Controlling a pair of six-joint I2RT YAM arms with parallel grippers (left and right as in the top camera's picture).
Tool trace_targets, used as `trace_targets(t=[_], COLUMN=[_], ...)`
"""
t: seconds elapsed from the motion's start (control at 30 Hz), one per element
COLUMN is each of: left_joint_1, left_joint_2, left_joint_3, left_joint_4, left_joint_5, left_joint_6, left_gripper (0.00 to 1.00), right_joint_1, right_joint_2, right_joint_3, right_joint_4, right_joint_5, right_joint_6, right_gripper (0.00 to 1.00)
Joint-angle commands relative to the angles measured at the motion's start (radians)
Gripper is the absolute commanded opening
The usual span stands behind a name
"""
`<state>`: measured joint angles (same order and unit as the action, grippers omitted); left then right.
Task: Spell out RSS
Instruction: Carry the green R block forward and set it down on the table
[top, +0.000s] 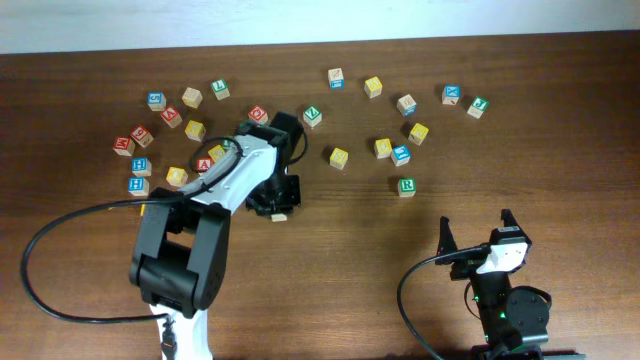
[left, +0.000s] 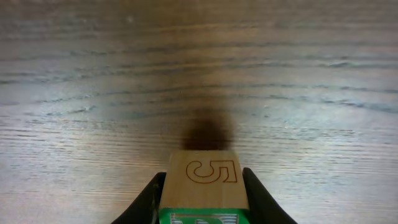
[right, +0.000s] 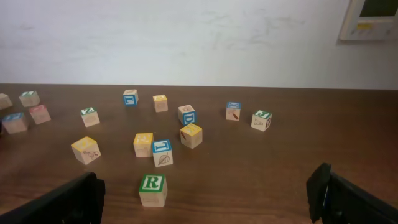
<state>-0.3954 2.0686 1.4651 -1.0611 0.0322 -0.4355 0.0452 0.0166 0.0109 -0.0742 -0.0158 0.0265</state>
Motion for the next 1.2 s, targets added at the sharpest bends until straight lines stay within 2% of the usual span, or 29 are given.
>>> trace_targets(t=[0.0,0.5,0.9,0.97,1.03,1.07,1.17], left_joint_1=[0.001,0.012,0.012,0.012,0.012,0.012,0.012], left_joint_2=[0.011,0.011,0.011,0.011,0.011,0.011,0.011], left_joint_3=[-0.015,-0.015,-0.015,-0.015,-0.015,-0.014,0.004], left_joint_4=[0.018,0.049,0.053,0.053,0.053,0.053,0.044], left_joint_5=[-0.014,-0.023,-0.022,-0.021,-0.021,-0.021,-0.021], left_joint_6=[-0.012,-0.012,-0.013,-0.012,-0.012,-0.012,-0.012], left_gripper=[0.27,0.3,0.28,0.34,0.54,0.59,0.62], right_joint_1=[-0.007,-0.007,-0.007,-0.007,-0.007,-0.007,-0.007], right_joint_2=[-0.004,-0.004,-0.004,-0.004,-0.004,-0.004,-0.004], right_joint_3=[-0.005,-0.005,-0.005,-0.005,-0.005,-0.005,-0.005], right_joint_4=[-0.005,-0.005,-0.005,-0.005,-0.005,-0.005,-0.005], right_joint_5=[0.009,0.009,0.009,0.009,0.009,0.009,0.009], right_joint_6=[0.007,0.007,0.008,0.008,0.007,0.007,0.008], right_gripper=[0.98,0.98,0.98,0.98,0.98,0.98,0.99])
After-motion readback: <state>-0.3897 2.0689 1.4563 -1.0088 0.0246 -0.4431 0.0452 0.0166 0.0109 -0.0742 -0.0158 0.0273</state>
